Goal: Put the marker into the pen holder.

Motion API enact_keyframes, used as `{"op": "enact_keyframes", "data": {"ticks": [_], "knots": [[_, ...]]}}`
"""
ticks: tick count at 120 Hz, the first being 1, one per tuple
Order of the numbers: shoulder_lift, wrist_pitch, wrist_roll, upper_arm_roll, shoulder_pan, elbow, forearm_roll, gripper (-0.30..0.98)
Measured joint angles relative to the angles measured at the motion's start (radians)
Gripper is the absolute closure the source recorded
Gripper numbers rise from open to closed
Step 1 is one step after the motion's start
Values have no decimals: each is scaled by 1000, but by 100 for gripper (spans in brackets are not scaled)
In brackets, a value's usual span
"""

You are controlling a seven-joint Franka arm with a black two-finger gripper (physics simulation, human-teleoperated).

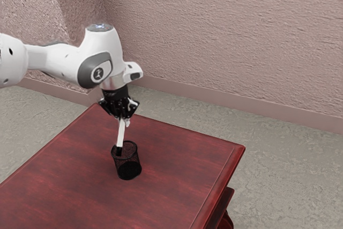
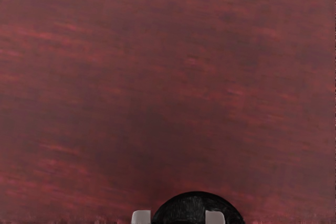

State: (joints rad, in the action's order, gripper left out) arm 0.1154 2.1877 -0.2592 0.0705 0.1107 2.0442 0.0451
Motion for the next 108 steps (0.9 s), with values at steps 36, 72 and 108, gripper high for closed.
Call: {"op": "enact_keyframes", "data": {"ticks": [36,72,108], "knots": [[8,-2,4,-20,5,28,-6,63],[-45,-41,68,-32,16,-10,-21,16],[-118,-401,353,-16,-7,-374,-19,4]]}}
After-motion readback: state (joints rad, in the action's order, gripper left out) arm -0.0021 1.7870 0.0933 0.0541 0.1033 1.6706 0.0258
